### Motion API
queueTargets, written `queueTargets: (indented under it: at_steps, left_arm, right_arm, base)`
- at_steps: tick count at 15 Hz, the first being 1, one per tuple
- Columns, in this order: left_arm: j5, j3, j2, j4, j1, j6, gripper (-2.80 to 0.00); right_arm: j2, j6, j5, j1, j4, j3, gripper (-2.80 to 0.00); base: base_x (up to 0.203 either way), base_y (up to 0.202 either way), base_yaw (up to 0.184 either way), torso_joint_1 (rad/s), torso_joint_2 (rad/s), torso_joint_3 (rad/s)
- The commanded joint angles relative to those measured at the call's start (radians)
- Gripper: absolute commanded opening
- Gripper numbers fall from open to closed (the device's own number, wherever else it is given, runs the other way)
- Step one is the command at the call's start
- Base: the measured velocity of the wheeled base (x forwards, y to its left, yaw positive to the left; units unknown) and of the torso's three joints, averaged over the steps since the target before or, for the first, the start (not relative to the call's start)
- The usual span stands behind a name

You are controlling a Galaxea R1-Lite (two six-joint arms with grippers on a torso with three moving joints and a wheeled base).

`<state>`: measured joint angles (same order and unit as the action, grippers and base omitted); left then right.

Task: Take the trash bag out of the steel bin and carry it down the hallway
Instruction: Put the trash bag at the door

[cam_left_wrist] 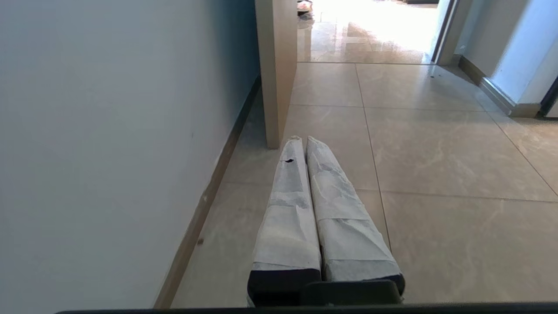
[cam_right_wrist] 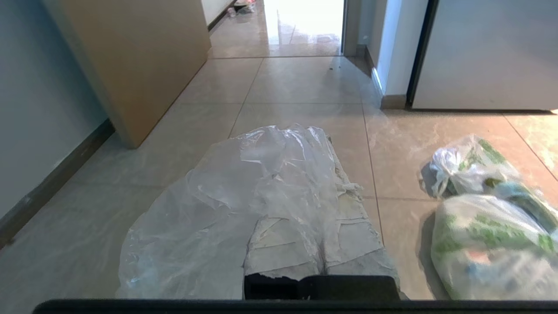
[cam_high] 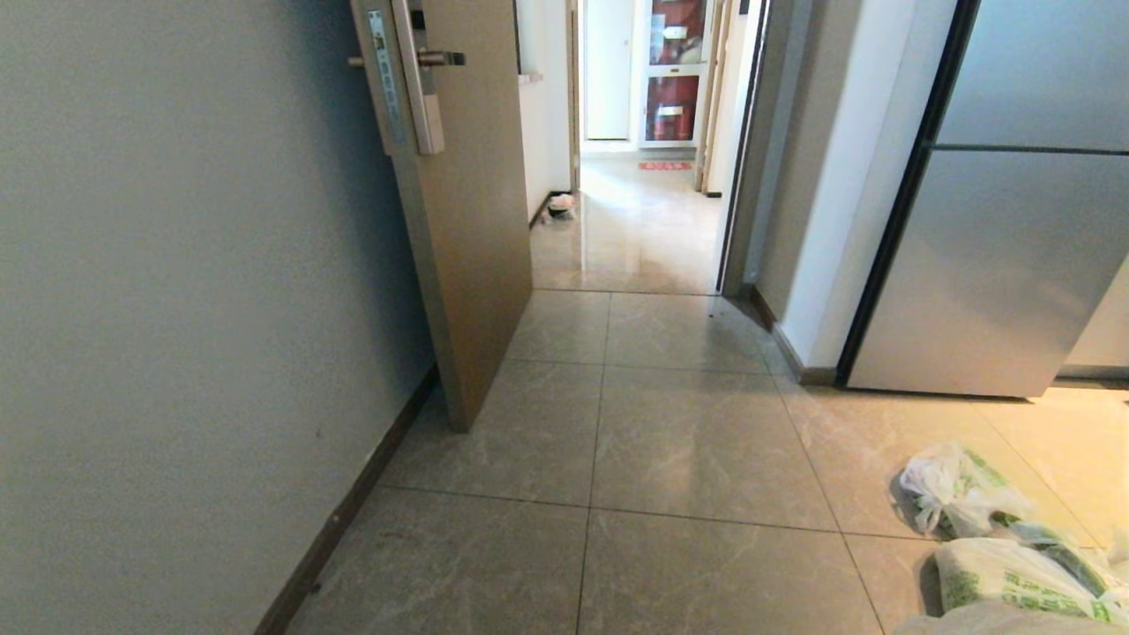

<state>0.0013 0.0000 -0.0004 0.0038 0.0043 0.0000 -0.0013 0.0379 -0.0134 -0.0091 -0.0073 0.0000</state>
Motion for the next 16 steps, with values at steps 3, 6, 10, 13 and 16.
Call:
queueTargets:
  at_steps: [3,6,10,13,16]
  left_arm:
    - [0.000,0.003,0.000,-0.001,0.000,-0.002,-2.80]
    - [0.000,0.003,0.000,-0.001,0.000,-0.002,-2.80]
    - [0.000,0.003,0.000,-0.001,0.000,0.000,-2.80]
    - [0.000,0.003,0.000,-0.001,0.000,0.000,-2.80]
    - [0.000,0.003,0.000,-0.001,0.000,0.000,-2.80]
  right_arm:
    - [0.000,0.000,0.000,0.000,0.000,0.002,-2.80]
    - [0.000,-0.003,-0.001,0.000,0.001,0.002,-2.80]
    - [-0.002,-0.001,0.000,0.000,0.000,0.002,-2.80]
    - [0.000,-0.001,0.000,0.000,-0.002,0.002,-2.80]
    - [0.000,0.002,0.001,0.000,-0.002,0.002,-2.80]
  base:
    - [0.194,0.000,0.003,0.004,0.00,-0.001]
    - [0.192,0.000,0.000,0.003,0.00,0.002]
    - [0.054,0.000,0.000,0.003,0.00,0.001]
    - [0.000,0.000,0.000,0.000,0.00,0.000]
    - [0.000,0.000,0.000,0.000,0.00,0.000]
